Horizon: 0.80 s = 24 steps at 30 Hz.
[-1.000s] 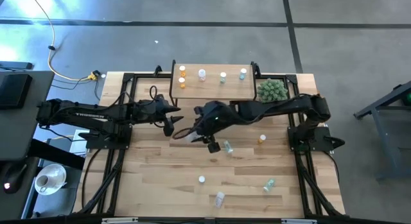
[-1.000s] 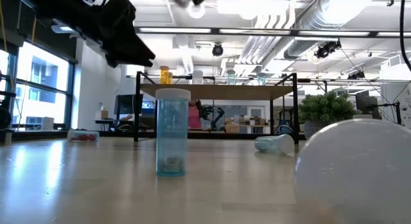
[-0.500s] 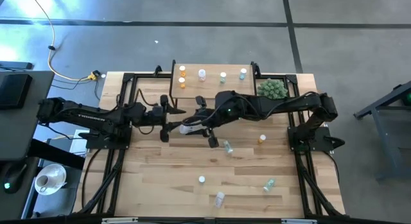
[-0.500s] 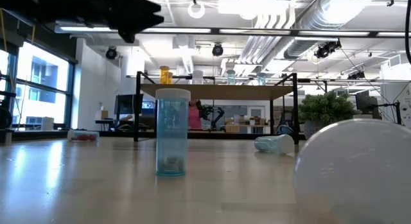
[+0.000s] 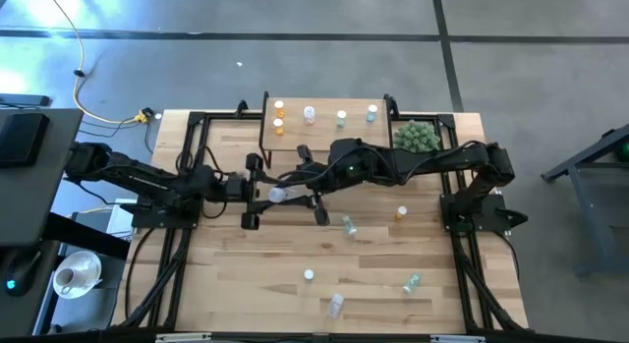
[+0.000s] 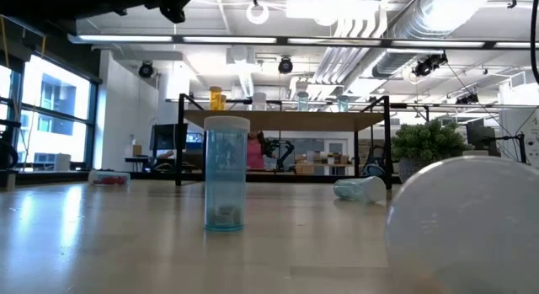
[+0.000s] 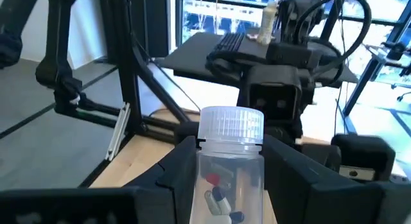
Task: Pick and place medicine bottles onto shelf by color
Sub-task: Put the top transparent pill bottle on the shelf and aligned with the other transparent pill bottle
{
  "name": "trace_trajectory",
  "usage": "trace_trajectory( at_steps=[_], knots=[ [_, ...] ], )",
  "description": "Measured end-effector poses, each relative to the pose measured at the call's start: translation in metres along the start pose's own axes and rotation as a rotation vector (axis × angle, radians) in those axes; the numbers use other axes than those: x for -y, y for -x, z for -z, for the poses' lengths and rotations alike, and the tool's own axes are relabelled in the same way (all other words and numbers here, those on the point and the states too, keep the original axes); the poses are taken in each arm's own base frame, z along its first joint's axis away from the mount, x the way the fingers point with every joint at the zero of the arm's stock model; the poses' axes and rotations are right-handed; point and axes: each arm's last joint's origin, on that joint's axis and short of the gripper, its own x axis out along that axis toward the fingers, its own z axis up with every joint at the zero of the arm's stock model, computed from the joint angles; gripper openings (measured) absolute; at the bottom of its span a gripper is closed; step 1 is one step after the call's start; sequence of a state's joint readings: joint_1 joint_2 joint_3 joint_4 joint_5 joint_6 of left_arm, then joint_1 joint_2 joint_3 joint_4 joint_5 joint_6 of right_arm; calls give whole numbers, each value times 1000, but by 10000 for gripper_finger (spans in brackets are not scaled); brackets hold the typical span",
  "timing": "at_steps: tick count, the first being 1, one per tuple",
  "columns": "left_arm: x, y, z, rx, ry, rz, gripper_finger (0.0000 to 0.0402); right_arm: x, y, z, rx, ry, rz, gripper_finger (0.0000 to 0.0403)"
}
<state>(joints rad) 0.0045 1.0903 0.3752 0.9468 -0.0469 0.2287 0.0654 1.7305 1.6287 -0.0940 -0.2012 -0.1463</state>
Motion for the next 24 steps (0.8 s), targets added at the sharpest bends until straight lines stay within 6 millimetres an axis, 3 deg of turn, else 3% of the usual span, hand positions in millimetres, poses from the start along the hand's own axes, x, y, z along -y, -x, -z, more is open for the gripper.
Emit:
trace_trajectory(
  at_steps=[24],
  knots=[
    [5, -7, -13, 192, -68, 40, 191, 4, -13, 5, 42, 20, 51, 138]
  ],
)
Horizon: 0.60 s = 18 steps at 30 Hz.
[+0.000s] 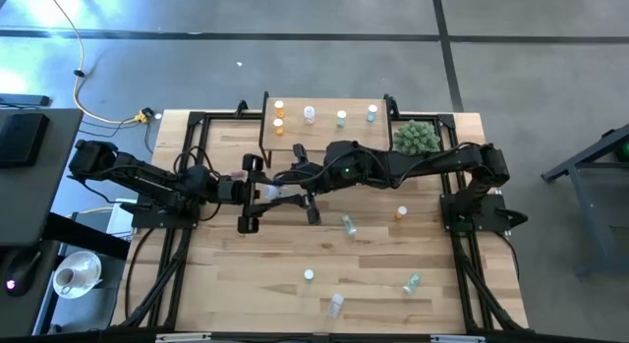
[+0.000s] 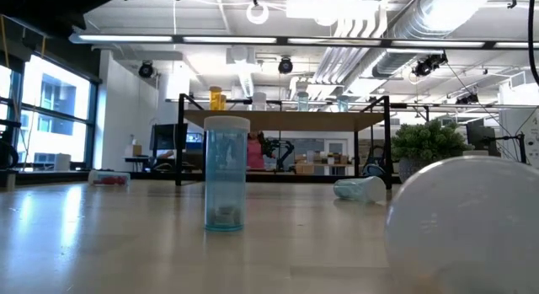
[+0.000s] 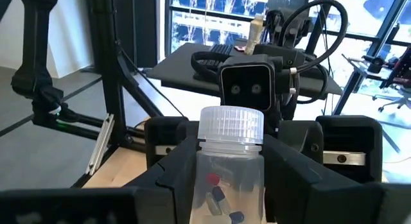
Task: Pick and place medicine bottles onto shelf by color
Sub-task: Put the top transparent pill bottle on the shelf and aligned with the other transparent pill bottle
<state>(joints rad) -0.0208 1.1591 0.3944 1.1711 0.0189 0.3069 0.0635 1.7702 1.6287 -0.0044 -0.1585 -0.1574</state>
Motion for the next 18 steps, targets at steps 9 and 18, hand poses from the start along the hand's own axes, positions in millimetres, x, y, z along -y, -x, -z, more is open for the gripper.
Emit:
trace_trajectory(
  at_steps=[9, 18],
  knots=[
    [0, -1, 0, -7, 0, -6, 170, 0, -2, 1, 5, 1, 1, 138],
    [0, -1, 0, -6, 7, -7, 128, 0, -2, 2, 0, 0, 0, 138]
  ],
)
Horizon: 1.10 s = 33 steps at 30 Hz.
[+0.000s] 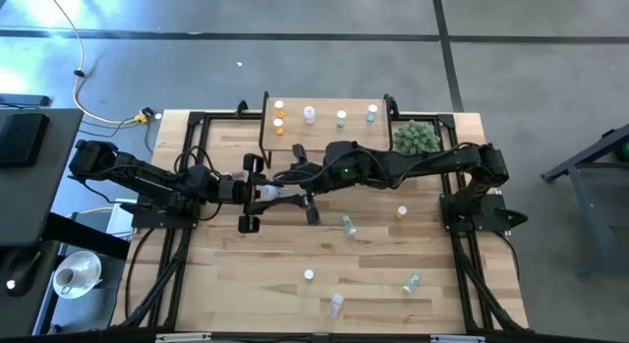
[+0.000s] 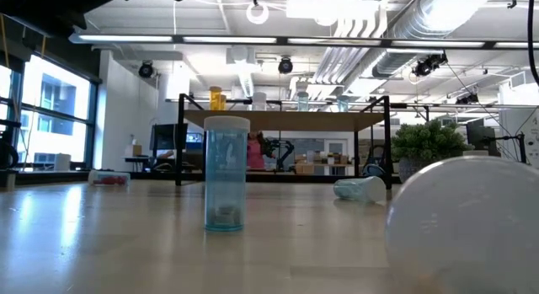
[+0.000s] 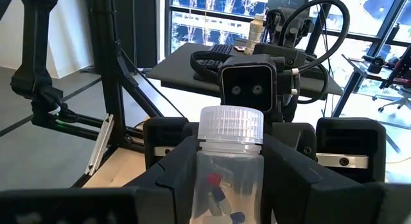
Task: Pick and place medicine bottles onto shelf by color
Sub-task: Put the top transparent pill bottle on the shelf and aligned with the other transparent pill bottle
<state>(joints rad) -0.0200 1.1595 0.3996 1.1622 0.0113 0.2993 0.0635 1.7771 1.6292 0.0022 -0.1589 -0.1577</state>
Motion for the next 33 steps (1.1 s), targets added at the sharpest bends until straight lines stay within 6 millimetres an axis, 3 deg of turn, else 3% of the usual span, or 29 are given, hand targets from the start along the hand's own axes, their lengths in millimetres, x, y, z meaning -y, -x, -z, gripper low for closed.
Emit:
trace_trajectory(
  at_steps=[4, 16, 27, 33],
  knots=[
    [0, 0, 0, 0, 0, 0, 129, 0, 0, 0, -5, -2, 15, 142],
    [-2, 0, 7, -97, -28, -102, 129, 2, 6, 6, -113, -10, 101, 225],
    [-5, 3, 18, -274, -104, -270, 129, 6, 48, -19, -162, -5, 202, 228],
    [-10, 3, 25, -432, -128, -352, 129, 23, 70, -32, -138, -5, 328, 229]
  ],
)
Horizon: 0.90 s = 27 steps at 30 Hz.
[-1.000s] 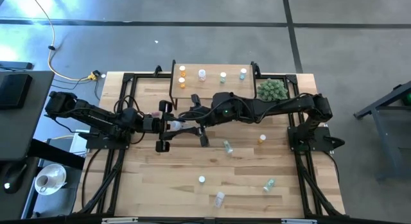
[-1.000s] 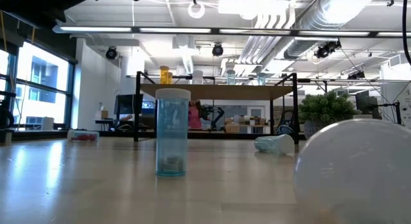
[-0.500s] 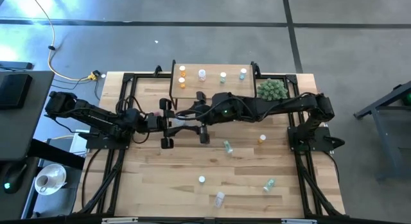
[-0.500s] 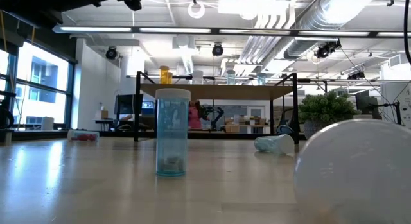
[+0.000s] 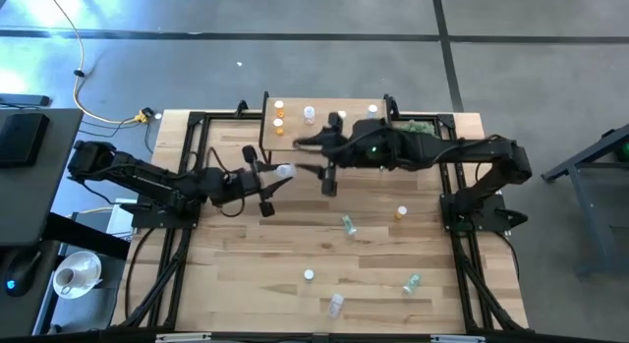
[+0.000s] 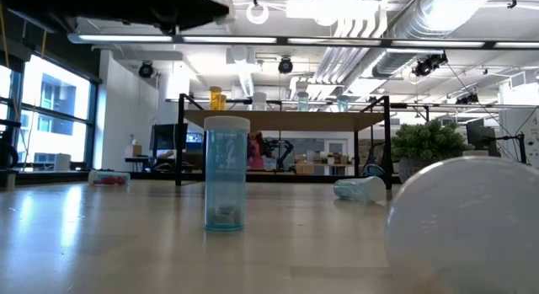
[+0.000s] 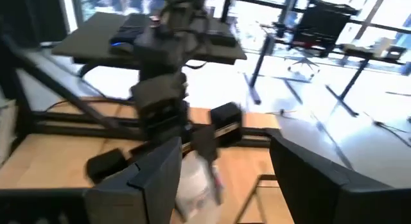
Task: Pick and place medicine bottles onto shelf by color
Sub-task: Put the top transparent pill bottle on the shelf and aligned with the other transparent pill bottle
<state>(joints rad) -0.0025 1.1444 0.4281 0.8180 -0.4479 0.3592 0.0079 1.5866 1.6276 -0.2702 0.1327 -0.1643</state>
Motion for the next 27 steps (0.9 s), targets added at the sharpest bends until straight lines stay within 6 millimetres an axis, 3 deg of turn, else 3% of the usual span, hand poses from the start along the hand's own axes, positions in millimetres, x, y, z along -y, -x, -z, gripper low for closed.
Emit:
trace_trajectory(
  at_steps=[8, 13, 19, 27],
  knots=[
    [-6, -17, -3, -270, 67, 119, 129, 28, 9, -9, -36, -41, 60, 229],
    [-7, -17, 0, -316, 139, 158, 129, 30, 7, -6, -65, -49, -13, 229],
    [-10, -17, 5, -363, 181, 138, 129, 18, -20, 22, -216, -27, -143, 229],
    [-11, -17, 6, -369, 187, 139, 129, 10, -52, 48, -294, 59, -211, 229]
  ],
)
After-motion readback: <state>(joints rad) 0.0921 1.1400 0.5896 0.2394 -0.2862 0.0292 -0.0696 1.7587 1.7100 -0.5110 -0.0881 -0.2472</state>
